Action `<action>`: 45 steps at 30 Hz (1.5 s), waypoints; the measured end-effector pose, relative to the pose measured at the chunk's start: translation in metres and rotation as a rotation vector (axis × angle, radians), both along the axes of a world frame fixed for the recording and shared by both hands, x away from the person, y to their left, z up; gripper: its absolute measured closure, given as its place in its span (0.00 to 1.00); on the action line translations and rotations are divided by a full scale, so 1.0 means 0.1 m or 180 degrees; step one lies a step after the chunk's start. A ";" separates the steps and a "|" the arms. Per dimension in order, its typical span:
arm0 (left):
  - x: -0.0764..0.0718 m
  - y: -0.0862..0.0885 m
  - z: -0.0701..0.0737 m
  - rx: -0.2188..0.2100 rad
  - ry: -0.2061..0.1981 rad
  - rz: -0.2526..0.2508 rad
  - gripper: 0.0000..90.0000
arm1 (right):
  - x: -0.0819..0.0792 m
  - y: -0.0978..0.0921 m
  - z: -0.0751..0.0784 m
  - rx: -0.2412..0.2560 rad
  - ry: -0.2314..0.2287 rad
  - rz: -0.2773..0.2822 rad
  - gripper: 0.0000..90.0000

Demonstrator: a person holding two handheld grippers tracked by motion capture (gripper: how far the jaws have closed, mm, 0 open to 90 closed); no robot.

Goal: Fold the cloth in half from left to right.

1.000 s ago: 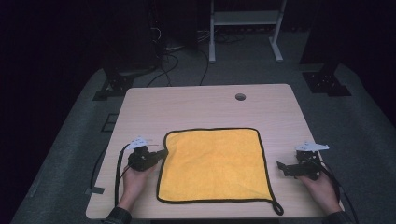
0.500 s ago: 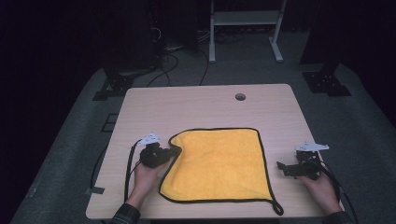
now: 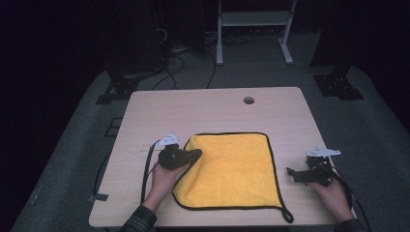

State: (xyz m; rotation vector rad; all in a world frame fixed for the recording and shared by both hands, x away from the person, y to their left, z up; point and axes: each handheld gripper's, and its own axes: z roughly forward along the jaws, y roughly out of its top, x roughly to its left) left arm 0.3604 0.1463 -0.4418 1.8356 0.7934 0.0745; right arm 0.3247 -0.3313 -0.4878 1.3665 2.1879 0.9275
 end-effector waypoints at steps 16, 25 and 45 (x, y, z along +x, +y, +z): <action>0.08 -0.43 0.05 -0.0060 -0.0026 -0.0277 0.97 | 0.00 0.00 0.00 -0.0001 -0.0002 0.0001 0.01; 0.10 -0.64 0.08 -0.0107 -0.0033 -0.0382 0.97 | 0.00 0.00 0.00 -0.0001 -0.0001 0.0001 0.01; 0.19 -1.18 0.08 -0.0196 0.0005 -0.0635 0.97 | 0.00 0.00 0.00 -0.0001 -0.0001 0.0001 0.01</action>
